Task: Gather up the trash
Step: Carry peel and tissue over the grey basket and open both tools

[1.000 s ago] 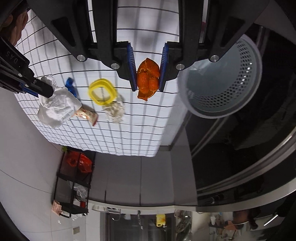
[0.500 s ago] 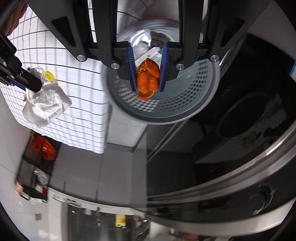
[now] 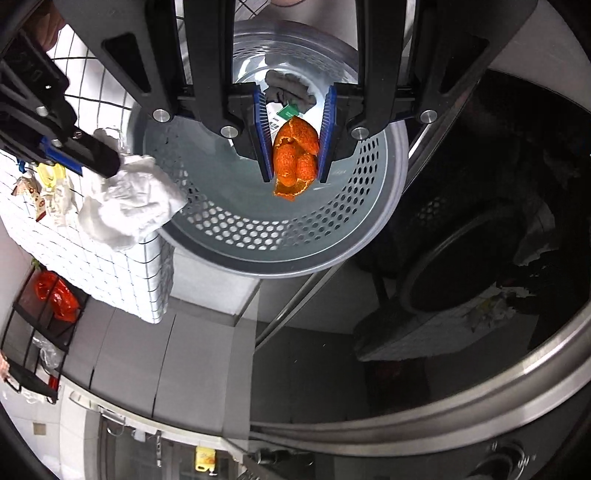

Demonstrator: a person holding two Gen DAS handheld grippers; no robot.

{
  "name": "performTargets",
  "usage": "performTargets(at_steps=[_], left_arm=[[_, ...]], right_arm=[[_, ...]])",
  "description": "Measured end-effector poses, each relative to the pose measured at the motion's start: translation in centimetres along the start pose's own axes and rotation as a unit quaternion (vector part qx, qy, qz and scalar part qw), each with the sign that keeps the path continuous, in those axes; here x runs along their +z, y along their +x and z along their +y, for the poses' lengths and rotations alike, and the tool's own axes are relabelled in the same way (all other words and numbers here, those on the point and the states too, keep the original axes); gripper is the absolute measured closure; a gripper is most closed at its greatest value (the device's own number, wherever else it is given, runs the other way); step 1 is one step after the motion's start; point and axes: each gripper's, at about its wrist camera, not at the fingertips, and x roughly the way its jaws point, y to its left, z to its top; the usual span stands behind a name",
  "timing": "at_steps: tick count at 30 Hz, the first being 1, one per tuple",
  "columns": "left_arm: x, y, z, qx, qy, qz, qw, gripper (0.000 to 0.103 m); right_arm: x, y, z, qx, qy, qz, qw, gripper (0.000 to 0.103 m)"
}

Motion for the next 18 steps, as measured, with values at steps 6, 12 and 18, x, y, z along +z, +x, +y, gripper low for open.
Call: performTargets(at_steps=[6,12,18], left_arm=[[0.1,1.4,1.1,-0.006,-0.014,0.021,0.9997,0.077],[-0.2,2.0,2.0,-0.003,-0.023,0.028,0.9993,0.077],[-0.2,2.5,2.8,0.000,-0.034,0.036,0.9988,0.077]], right_arm=[[0.2,2.0,1.1,0.005,-0.004,0.015,1.000,0.088],[0.4,3.1,1.6,0.011,-0.012,0.027,1.000,0.088],[0.7,3.6,2.1,0.016,-0.014,0.031,0.999,0.088]])
